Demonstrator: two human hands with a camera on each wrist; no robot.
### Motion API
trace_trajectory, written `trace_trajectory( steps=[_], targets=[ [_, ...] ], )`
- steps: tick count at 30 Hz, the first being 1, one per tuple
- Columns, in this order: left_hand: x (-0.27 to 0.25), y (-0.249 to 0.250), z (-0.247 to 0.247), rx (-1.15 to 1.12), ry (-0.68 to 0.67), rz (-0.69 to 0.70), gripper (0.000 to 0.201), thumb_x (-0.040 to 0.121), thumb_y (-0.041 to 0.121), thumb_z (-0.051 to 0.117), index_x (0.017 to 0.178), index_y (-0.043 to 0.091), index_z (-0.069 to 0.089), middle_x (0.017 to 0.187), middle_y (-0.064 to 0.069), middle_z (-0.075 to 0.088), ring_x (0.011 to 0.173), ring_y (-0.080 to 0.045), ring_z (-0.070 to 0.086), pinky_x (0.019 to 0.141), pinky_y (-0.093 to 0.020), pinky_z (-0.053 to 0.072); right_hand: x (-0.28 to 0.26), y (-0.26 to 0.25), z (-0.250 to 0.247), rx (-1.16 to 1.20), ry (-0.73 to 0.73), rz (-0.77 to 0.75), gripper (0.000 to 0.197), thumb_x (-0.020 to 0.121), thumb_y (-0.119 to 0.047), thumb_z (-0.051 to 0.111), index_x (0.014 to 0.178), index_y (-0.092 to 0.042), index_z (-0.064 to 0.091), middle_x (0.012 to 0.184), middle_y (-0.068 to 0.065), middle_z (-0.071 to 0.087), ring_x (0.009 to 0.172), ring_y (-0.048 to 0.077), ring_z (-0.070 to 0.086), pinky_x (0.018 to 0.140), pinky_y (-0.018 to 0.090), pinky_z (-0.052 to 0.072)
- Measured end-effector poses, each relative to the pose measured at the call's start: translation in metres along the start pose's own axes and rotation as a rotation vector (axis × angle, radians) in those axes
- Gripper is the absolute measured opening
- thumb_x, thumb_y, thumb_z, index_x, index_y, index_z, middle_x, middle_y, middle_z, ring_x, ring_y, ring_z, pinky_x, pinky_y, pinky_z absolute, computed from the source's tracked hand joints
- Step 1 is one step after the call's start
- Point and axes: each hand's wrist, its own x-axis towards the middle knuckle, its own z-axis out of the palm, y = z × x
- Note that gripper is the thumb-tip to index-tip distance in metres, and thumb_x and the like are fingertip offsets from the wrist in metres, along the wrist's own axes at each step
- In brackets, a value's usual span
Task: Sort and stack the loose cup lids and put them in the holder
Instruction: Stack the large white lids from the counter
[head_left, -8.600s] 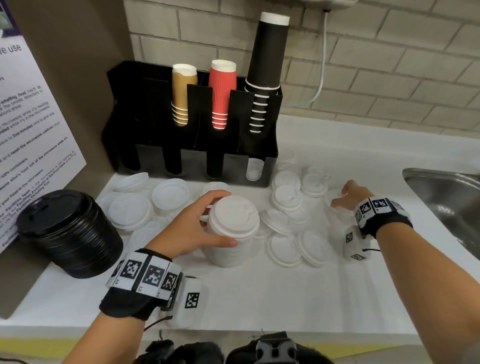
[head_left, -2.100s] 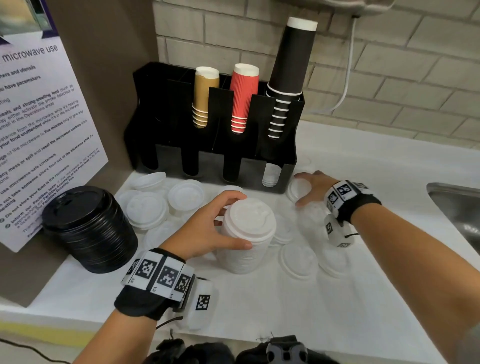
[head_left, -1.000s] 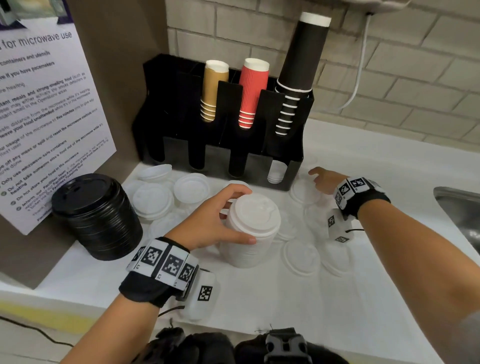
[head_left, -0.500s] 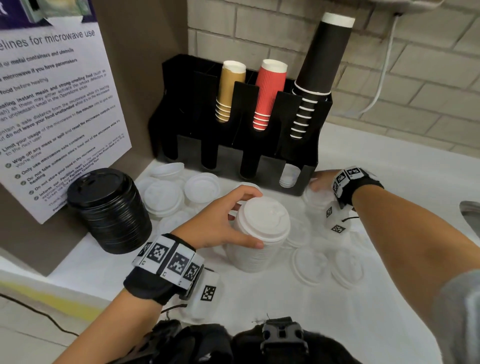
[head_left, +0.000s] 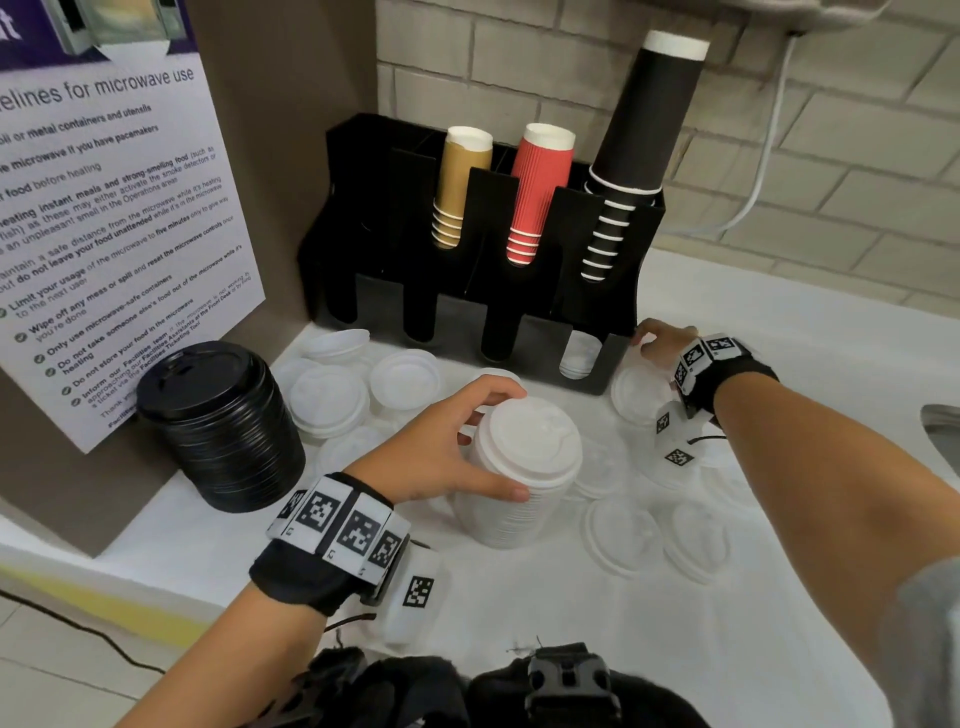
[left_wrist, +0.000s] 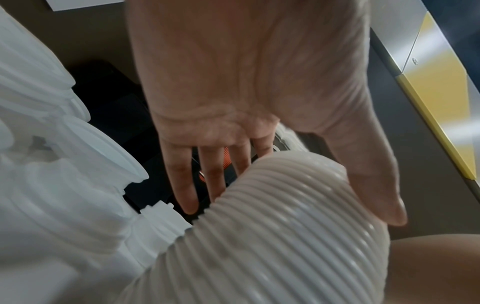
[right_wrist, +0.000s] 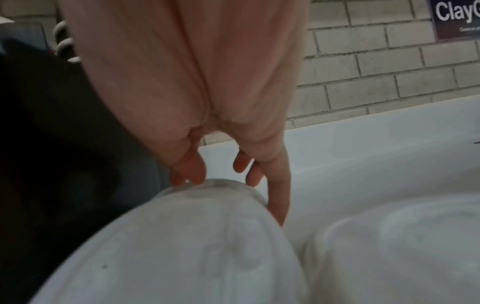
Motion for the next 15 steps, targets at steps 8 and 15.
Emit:
trace_trajectory(
  steps=[8,15],
  targets=[
    [0.000,0.002,0.002,-0.002,-0.005,0.011,0.074,0.064,0.022,0.090,0.121,0.041,0.048,0.124,0.019,0.054,0.112,0.006,0.050,0.087,-0.006,0.042,-0.020,-0.009,0.012,-0.103,-0.101,0.019,0.081,0.079,-0.050,0.064,0.147,-0.039,0.021,0.138,0.014,0.051,0.117,0.035,0.053,0.097,0.041,0.044],
    [0.000,0.000,0.001,0.034,0.002,-0.005,0.076,0.064,0.026,0.091,0.121,0.045,0.046,0.126,0.020,0.052,0.116,0.004,0.049,0.090,-0.011,0.043,-0.018,-0.018,0.016,-0.302,-0.030,0.000,0.073,0.084,-0.058,0.051,0.148,-0.039,0.021,0.141,0.009,0.050,0.122,0.033,0.051,0.094,0.036,0.039]
  ],
)
